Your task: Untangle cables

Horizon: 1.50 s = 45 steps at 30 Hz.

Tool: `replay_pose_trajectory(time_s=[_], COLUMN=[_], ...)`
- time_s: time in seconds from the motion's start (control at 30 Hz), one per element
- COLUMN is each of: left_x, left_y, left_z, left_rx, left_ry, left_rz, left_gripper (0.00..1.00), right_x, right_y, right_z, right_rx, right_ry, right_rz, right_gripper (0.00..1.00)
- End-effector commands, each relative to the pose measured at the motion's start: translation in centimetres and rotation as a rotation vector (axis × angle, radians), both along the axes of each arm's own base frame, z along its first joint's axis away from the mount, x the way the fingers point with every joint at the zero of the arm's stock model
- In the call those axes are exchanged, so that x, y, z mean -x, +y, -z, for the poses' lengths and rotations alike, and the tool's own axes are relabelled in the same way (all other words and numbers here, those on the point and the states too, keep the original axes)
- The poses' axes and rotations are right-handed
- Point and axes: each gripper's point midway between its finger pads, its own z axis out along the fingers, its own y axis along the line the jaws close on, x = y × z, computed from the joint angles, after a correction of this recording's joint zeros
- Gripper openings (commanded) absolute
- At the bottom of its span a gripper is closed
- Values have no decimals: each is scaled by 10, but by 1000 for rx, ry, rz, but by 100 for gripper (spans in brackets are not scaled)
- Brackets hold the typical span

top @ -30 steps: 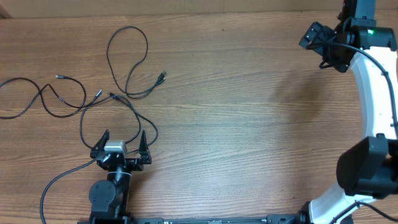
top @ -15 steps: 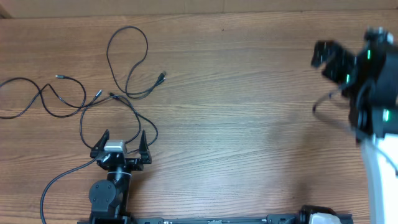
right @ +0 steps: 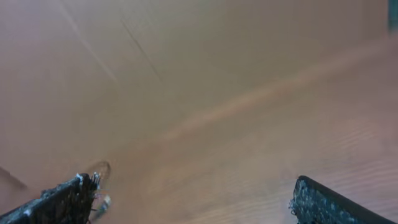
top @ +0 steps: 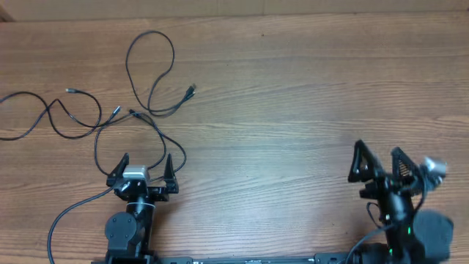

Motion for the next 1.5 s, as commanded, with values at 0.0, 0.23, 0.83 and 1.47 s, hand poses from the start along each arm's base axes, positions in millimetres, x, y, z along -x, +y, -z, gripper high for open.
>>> replay_pose_trajectory(time_s=[0.0,0.23,0.83,1.47], left_x=[0,0,0,0], left_y=[-4,-4,-4,-4], left_z=[0,0,0,0], left_rx=[-24,-24,-24,-24], left_ry=[-7,-7,-7,-7], left_rz=[23,23,23,23], left_gripper=[100,100,100,100], right_x=[10,11,-28,-31], right_y=[-1,0,-1,5], right_z=[-9,-58,43,88], right_rx=[-1,5,2,-3], right_ry=[-107,-346,-254,-67], right_rz=[5,1,0,-20], right_gripper=[100,100,100,100])
